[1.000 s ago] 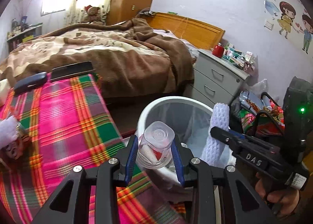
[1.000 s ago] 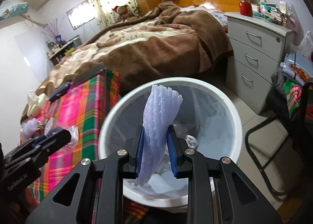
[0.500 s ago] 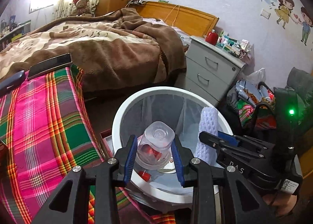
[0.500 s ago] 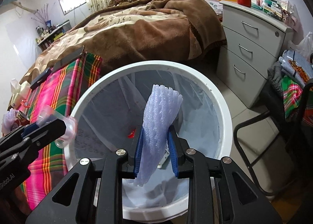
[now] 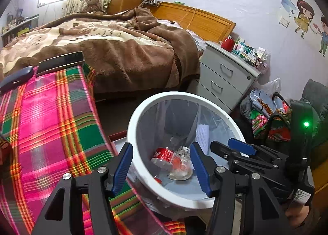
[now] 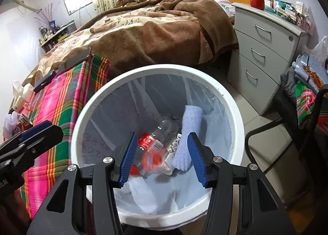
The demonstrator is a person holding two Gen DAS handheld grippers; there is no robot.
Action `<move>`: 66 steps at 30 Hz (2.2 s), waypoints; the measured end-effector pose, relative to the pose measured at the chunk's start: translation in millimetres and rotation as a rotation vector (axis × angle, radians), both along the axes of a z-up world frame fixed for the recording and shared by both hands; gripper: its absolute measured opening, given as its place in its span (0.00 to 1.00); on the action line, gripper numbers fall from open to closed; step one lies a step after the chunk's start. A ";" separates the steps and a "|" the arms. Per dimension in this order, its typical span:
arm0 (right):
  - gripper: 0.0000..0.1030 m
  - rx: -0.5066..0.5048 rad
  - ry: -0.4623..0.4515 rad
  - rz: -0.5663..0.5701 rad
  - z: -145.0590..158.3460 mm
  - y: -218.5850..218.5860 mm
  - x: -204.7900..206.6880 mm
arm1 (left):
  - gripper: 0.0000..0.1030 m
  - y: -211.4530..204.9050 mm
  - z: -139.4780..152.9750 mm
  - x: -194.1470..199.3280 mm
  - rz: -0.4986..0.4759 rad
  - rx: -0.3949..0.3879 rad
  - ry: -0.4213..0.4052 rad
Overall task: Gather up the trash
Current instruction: 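Open both tools to drop the plastic cup and foam net into the bin, then move both tools back over the remaining trash on the cloth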
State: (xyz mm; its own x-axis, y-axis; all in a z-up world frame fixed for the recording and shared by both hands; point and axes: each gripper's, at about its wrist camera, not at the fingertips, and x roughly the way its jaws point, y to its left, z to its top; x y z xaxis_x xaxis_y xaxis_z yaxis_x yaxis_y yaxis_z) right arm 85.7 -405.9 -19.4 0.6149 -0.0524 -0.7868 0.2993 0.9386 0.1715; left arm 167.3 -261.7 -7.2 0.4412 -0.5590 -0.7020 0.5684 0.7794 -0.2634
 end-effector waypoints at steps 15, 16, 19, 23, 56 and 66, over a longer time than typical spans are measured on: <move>0.51 -0.002 -0.096 0.056 22.2 39.5 -4.1 | 0.56 60.5 21.2 -20.4 0.089 0.006 -0.062; 0.51 -0.001 -0.101 0.066 22.7 43.5 -3.0 | 0.56 66.4 22.2 -21.5 0.096 0.003 -0.062; 0.51 0.002 -0.117 0.092 24.8 56.0 -1.9 | 0.56 84.5 24.8 -23.7 0.126 0.002 -0.065; 0.51 0.007 -0.139 0.141 27.0 73.3 1.8 | 0.56 110.1 26.0 -26.8 0.172 0.004 -0.070; 0.51 -0.060 -0.257 0.616 51.7 253.1 71.4 | 0.62 351.6 15.3 -9.0 0.613 0.036 -0.075; 0.53 -0.062 -0.245 0.760 51.8 288.8 101.7 | 0.70 409.5 3.6 12.4 0.706 0.051 -0.038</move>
